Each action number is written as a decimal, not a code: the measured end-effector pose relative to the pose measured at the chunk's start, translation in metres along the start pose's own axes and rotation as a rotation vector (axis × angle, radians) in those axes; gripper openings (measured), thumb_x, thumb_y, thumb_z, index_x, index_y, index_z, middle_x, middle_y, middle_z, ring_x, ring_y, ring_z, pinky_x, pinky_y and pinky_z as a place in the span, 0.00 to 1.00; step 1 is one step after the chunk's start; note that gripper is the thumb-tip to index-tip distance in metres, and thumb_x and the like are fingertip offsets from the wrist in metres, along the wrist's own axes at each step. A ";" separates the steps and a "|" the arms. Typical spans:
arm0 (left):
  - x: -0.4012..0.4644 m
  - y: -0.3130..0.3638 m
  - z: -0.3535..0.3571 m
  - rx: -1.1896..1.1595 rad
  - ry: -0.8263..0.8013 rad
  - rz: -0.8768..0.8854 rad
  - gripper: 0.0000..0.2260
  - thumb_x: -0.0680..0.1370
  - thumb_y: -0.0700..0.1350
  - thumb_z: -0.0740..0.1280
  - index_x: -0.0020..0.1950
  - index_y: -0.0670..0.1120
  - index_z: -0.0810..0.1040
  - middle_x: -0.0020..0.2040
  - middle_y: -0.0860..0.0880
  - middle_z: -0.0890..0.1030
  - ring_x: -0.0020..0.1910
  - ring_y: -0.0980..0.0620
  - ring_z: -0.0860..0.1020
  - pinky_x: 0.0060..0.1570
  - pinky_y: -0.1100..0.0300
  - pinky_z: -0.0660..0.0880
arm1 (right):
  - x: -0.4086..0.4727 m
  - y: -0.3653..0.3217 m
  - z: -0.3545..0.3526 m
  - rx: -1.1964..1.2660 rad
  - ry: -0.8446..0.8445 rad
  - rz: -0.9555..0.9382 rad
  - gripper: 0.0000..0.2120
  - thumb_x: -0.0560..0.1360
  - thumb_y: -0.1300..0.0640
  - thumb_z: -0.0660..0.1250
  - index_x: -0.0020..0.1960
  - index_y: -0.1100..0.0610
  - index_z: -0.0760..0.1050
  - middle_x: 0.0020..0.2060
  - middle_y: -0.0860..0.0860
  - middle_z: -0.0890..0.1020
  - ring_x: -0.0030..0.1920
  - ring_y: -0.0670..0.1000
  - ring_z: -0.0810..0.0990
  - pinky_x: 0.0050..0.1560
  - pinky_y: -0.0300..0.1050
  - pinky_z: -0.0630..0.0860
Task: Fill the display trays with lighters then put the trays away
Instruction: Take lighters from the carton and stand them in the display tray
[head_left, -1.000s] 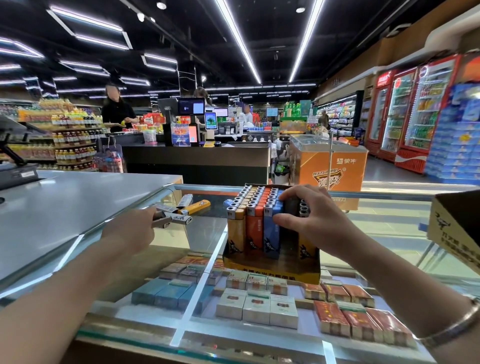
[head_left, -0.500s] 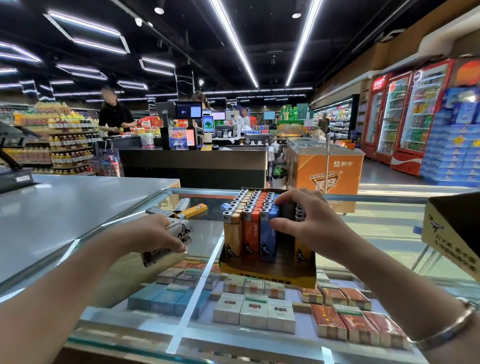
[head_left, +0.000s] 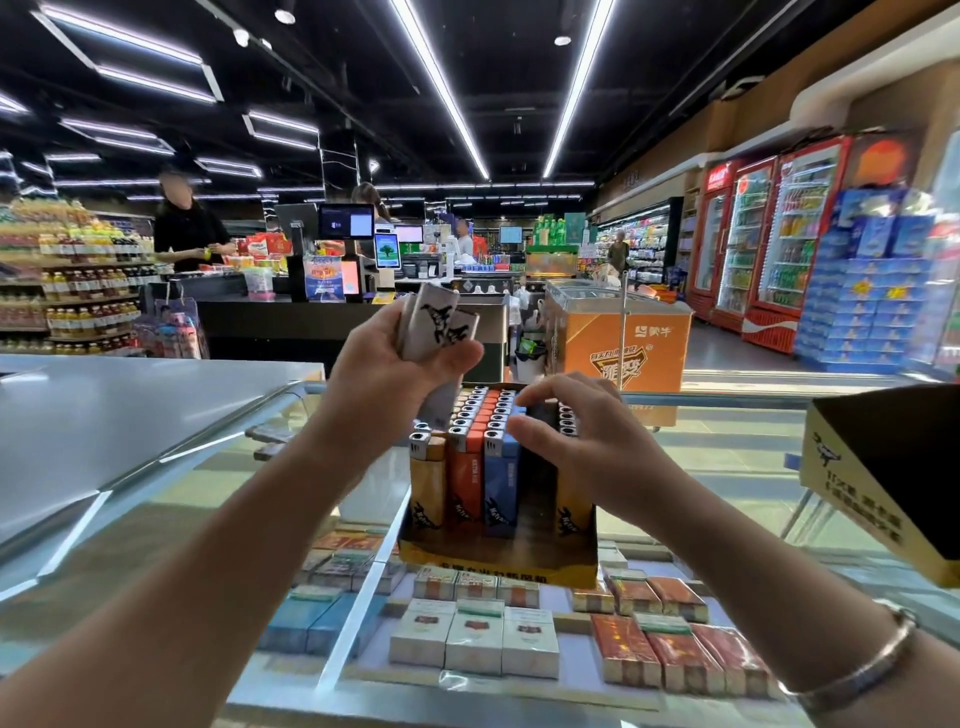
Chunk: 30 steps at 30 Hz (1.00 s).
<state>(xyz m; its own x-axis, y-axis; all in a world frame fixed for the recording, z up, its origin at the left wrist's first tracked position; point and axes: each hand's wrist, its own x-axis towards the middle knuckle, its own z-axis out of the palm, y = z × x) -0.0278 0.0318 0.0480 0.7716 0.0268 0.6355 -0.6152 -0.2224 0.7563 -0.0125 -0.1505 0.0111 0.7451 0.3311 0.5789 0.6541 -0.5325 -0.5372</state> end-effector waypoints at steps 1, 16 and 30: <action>0.002 0.003 0.007 -0.040 0.004 0.019 0.13 0.63 0.51 0.71 0.43 0.50 0.74 0.33 0.59 0.79 0.32 0.63 0.77 0.29 0.70 0.74 | 0.000 -0.002 -0.001 0.016 0.021 -0.012 0.09 0.73 0.46 0.66 0.51 0.47 0.73 0.50 0.43 0.73 0.57 0.44 0.67 0.51 0.40 0.67; 0.011 -0.001 0.045 -0.269 -0.058 0.059 0.08 0.71 0.43 0.70 0.48 0.46 0.76 0.40 0.52 0.83 0.38 0.55 0.82 0.28 0.67 0.73 | 0.003 -0.010 -0.013 0.312 0.249 -0.088 0.13 0.73 0.64 0.68 0.46 0.50 0.66 0.37 0.56 0.82 0.39 0.55 0.81 0.43 0.55 0.77; 0.016 -0.014 0.019 -0.202 0.029 -0.045 0.05 0.77 0.41 0.63 0.45 0.40 0.75 0.32 0.50 0.75 0.27 0.58 0.74 0.28 0.66 0.74 | 0.006 -0.001 -0.032 0.182 0.571 -0.044 0.13 0.73 0.67 0.66 0.48 0.49 0.73 0.42 0.48 0.79 0.44 0.53 0.80 0.38 0.40 0.79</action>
<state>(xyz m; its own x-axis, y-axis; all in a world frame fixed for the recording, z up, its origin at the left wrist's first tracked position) -0.0036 0.0165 0.0443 0.7956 0.0613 0.6027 -0.6027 -0.0209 0.7977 -0.0131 -0.1735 0.0348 0.5618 -0.1482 0.8139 0.7320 -0.3693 -0.5725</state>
